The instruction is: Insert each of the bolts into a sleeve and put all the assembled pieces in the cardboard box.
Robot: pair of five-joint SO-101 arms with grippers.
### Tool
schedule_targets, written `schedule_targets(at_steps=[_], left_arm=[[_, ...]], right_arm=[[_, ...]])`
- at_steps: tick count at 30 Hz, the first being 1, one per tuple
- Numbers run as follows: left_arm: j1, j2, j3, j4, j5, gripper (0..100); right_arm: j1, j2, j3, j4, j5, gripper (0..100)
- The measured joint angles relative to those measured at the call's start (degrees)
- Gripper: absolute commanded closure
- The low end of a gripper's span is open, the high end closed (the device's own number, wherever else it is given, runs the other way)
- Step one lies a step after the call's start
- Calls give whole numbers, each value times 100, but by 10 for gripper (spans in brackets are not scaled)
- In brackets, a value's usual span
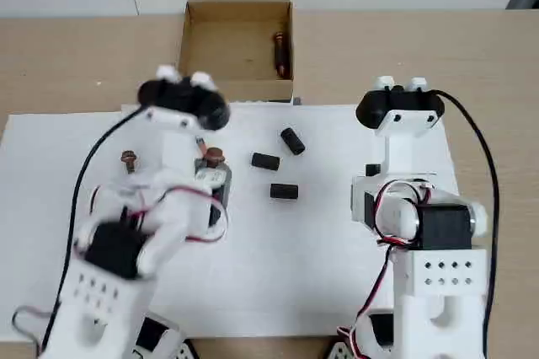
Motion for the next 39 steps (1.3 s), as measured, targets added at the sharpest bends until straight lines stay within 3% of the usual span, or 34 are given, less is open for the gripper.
schedule_targets(at_steps=[11, 19, 31, 39], left_arm=[[0, -2312, 2171, -905, 290, 994], [0, -3191, 2919, -1002, 299, 994], [-9, -4545, 3903, -1723, 1415, 994], [-9, -4703, 4132, -2259, 1749, 994]], right_arm=[[-527, -1055, 492, -35, 62, 995], [-1055, -2523, 2092, -826, 62, 996], [-2189, -5424, 4563, -1943, 88, 996], [-2963, -5398, 4844, -2295, 88, 996]])
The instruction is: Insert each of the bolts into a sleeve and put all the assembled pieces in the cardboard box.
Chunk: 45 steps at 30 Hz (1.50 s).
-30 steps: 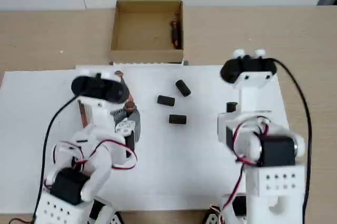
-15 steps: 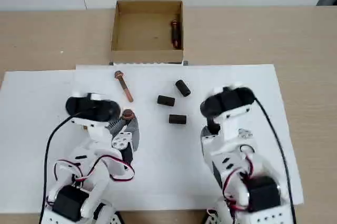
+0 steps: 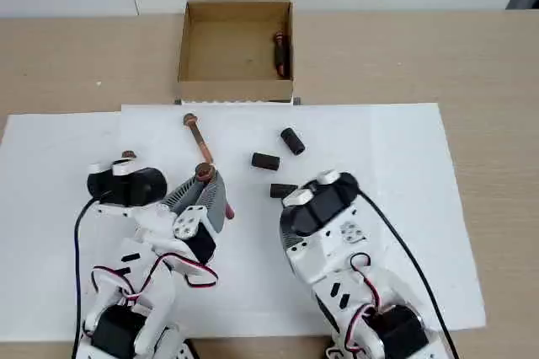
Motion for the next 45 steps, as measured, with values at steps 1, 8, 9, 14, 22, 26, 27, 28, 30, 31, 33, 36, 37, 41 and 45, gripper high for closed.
schedule_targets(at_steps=[1, 8, 9, 14, 22, 26, 27, 28, 30, 31, 33, 36, 37, 41, 45], left_arm=[[0, 0, 0, -70, 97, 994], [0, 0, 0, -457, 360, 994], [0, 0, 0, -527, 360, 994], [0, 0, 0, -879, 369, 994], [35, 0, -26, -941, 677, 994], [44, 0, -105, -941, 721, 994], [44, 0, -105, -941, 730, 994], [70, 0, -105, -941, 738, 994], [193, 0, -105, -941, 738, 994], [246, 0, -105, -941, 738, 994], [360, 0, -105, -941, 738, 994], [404, 0, -105, -941, 738, 994], [422, 0, -105, -932, 738, 994], [413, 0, -105, -774, 738, 994], [413, 0, -105, -571, 738, 994]], right_arm=[[-97, -9, 35, -26, 0, 996], [-642, -9, 308, -589, 0, 996], [-695, -9, 360, -668, 0, 996], [-844, -9, 642, -1011, 176, 996], [-844, 0, 914, -1451, 352, 996], [-853, 0, 914, -1459, 352, 996], [-853, 0, 914, -1459, 352, 996], [-853, 0, 914, -1459, 352, 996], [-844, 0, 914, -1459, 352, 996], [-844, 0, 914, -1459, 352, 996], [-844, 0, 914, -1459, 352, 996], [-853, 0, 914, -1459, 352, 996], [-853, 0, 914, -1459, 352, 996], [-844, 0, 914, -1459, 352, 996], [-853, 0, 914, -1459, 352, 996]])
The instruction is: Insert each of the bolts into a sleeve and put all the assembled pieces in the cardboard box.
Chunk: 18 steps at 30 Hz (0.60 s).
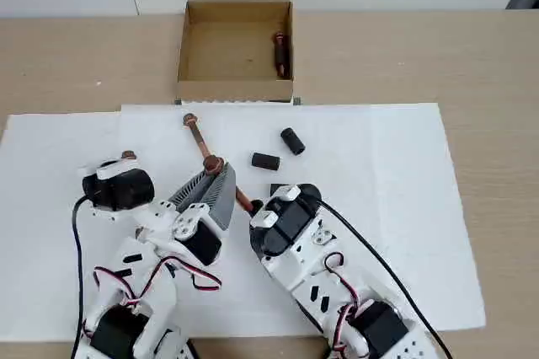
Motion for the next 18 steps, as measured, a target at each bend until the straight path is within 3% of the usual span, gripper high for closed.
schedule_targets(at_steps=[18], left_arm=[[0, 0, 62, -246, 0, 994]], right_arm=[[-176, 0, 0, 0, 0, 996]])
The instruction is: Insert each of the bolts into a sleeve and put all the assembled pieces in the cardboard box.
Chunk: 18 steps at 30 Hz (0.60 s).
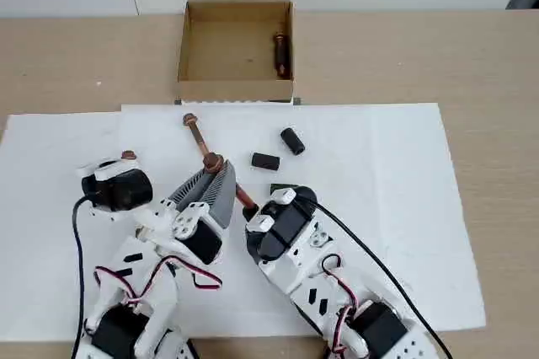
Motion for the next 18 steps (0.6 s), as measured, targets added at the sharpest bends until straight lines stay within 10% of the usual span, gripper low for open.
schedule_targets(at_steps=[18], left_arm=[[554, 0, 44, 809, -44, 994]], right_arm=[[18, 0, 0, 0, 26, 996]])
